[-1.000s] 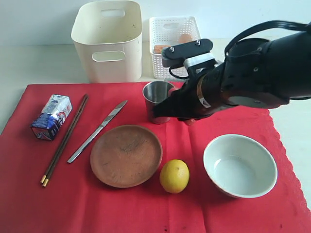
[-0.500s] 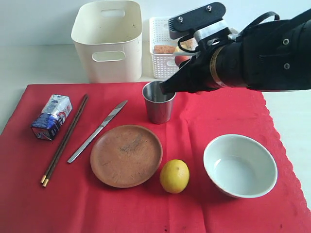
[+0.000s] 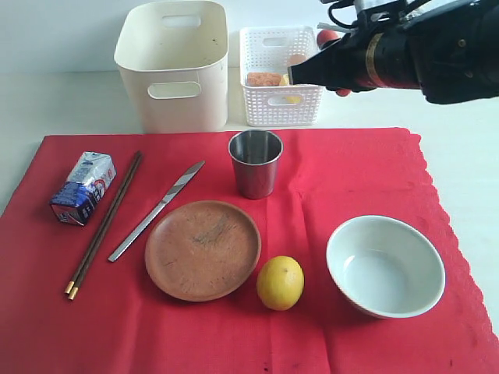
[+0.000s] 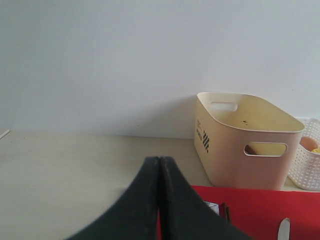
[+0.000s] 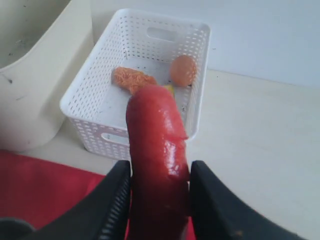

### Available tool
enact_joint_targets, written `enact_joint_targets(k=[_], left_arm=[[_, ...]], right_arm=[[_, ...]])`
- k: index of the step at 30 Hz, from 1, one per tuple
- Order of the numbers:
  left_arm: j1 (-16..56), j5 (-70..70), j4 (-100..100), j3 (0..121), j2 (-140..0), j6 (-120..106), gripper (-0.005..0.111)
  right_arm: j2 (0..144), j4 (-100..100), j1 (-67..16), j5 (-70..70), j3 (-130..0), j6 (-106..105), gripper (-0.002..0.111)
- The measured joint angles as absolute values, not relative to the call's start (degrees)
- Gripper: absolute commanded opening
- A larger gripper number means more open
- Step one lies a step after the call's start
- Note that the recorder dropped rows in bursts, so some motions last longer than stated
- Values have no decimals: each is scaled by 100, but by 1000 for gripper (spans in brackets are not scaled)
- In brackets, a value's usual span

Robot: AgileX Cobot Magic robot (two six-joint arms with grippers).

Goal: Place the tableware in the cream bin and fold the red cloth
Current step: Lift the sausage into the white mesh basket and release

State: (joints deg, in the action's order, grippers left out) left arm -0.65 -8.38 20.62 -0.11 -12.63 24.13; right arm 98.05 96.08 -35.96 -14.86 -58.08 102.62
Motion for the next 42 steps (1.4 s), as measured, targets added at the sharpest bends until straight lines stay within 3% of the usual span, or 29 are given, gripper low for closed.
enact_joint_targets(k=[4, 14, 26, 37, 42], left_arm=[[-65, -838, 2062, -11, -1263, 2413, 1], [-65, -838, 2062, -11, -1263, 2413, 1], [-65, -838, 2062, -11, -1263, 2413, 1], [-65, -838, 2062, -11, -1263, 2413, 1], [-65, -838, 2062, -11, -1263, 2413, 1]], right_arm=[[10442, 9744, -3387, -1257, -6464, 10275, 0], [12454, 9933, -2330, 1080, -8893, 10301, 0], [12987, 9529, -2330, 628, -9249, 10301, 0], [12996, 9505, -2330, 628, -9260, 10301, 35], [12996, 9519, -2330, 696, -9260, 10301, 46]])
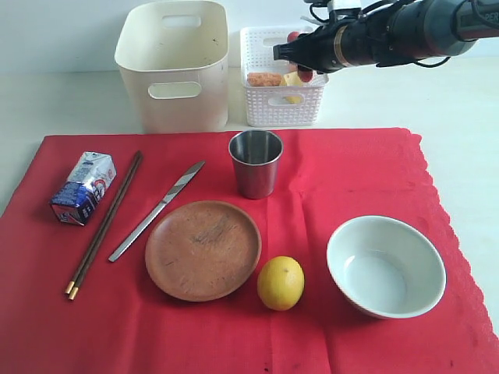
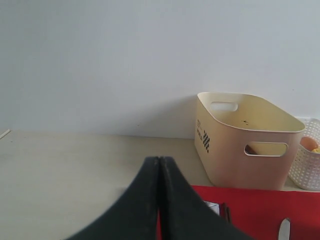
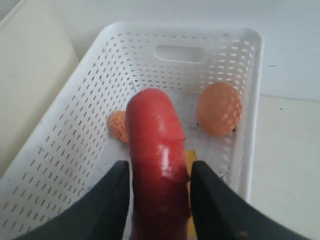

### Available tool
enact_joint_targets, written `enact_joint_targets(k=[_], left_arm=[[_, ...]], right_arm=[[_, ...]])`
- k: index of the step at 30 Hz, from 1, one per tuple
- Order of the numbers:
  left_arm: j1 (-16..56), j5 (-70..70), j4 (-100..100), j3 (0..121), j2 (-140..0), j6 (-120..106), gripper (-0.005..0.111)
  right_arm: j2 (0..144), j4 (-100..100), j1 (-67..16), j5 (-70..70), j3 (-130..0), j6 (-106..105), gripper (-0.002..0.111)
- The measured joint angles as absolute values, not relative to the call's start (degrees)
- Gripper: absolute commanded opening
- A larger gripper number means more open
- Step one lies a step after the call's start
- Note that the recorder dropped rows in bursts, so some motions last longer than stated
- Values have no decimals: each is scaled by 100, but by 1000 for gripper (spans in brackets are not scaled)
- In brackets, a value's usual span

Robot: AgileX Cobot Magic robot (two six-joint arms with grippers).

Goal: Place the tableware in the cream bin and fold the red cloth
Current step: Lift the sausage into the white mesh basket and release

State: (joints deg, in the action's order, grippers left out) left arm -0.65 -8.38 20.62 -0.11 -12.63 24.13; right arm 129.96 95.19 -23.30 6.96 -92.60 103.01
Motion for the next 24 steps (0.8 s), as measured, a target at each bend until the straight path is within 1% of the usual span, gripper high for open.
enact_joint_targets(k=[2, 7, 9, 20, 24], left_arm=[[-65, -838, 2062, -11, -1263, 2413, 1], [-65, -838, 2062, -11, -1263, 2413, 1], [-65, -838, 2062, -11, -1263, 2413, 1], [-65, -838, 2062, -11, -1263, 2413, 1], [-65, -838, 2062, -11, -1263, 2413, 1]], right_arm=[[12996, 9519, -2330, 814, -9260, 10301, 51], [12996, 9566, -2408, 871, -9260, 10242, 74], [12996, 9566, -2435, 870, -9260, 10219, 79], [12985, 9578, -2460, 927, -9260, 10196, 79], [12826, 9578, -2460, 927, -9260, 10196, 77]])
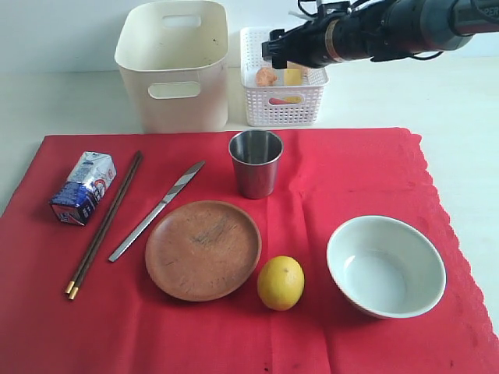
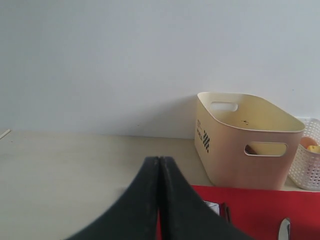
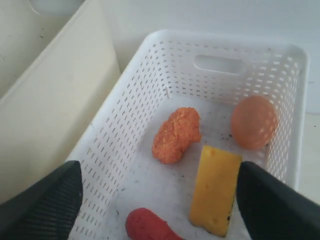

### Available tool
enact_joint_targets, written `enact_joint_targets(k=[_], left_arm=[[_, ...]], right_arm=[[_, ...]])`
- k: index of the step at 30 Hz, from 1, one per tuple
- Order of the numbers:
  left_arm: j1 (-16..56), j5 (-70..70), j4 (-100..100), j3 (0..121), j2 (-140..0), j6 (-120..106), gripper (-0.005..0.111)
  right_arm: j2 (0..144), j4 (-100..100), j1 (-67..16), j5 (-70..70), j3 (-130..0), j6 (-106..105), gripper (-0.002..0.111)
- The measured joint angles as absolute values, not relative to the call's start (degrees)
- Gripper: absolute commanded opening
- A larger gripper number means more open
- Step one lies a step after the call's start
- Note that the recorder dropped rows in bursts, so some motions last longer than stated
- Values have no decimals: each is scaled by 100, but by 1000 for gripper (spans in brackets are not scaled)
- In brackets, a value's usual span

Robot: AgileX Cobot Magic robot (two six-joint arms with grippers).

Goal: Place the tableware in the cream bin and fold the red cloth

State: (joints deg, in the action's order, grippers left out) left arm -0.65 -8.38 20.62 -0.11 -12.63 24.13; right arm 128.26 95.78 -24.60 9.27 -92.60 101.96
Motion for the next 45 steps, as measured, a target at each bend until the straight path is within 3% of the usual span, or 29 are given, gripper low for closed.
enact_joint_targets(k=[5, 14, 19, 45], left_arm=[[-65, -838, 2062, -11, -1263, 2413, 1], [-65, -838, 2062, -11, -1263, 2413, 1], [-65, -838, 2062, -11, -1263, 2413, 1], [-65, -838, 2062, -11, -1263, 2413, 1]], right_arm=[[12502, 9587, -2460, 1205, -9260, 10196, 67], [11996, 9913, -2460, 1462, -9174, 10440, 21], [11603, 9954, -2460, 1368, -8722, 10523, 1], [9279, 9857, -2460, 205, -5982, 10537, 0]])
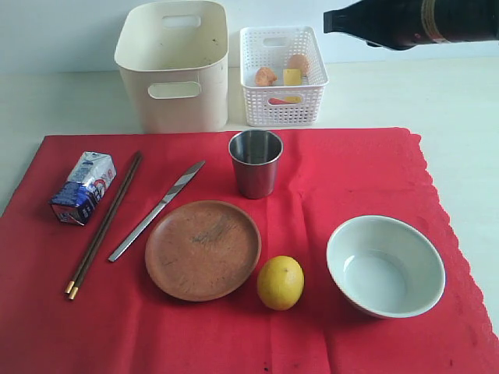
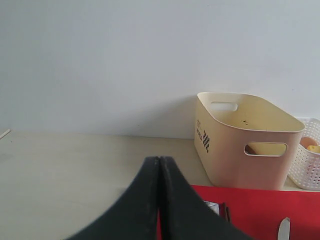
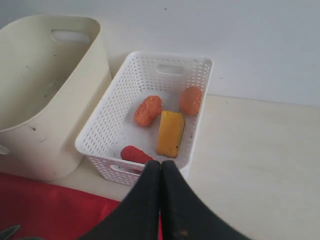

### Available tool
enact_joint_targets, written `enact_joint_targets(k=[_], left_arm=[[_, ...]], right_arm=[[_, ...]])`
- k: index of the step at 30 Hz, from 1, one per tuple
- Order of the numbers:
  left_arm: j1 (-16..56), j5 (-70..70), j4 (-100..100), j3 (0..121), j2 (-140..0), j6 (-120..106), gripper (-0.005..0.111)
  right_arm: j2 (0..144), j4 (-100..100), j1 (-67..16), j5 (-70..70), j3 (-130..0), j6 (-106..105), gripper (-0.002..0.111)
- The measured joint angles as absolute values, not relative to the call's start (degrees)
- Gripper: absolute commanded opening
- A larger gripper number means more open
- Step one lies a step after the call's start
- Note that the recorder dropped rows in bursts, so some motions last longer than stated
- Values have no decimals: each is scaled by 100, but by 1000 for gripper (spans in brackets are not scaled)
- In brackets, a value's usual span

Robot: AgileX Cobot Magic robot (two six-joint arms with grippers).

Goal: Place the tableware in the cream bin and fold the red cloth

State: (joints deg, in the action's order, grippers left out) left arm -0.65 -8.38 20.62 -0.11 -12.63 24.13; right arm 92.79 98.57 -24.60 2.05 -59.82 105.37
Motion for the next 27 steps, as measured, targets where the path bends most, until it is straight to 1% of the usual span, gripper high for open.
enact_joint_targets(k=[8, 18, 21, 27], left_arm=[[-65, -838, 2062, -11, -1263, 2413, 1], [-65, -838, 2062, -11, -1263, 2413, 1], [-65, -838, 2062, -11, -1263, 2413, 1], [-65, -838, 2062, -11, -1263, 2413, 1]], right_arm=[[8633, 9759, -2460, -231, -5285, 10537, 0], [7791, 9736, -2460, -220, -4445, 10626, 0], [7582, 9722, -2460, 132, -4261, 10640, 0], [7511, 9722, -2460, 1283, -3989, 10261, 0]])
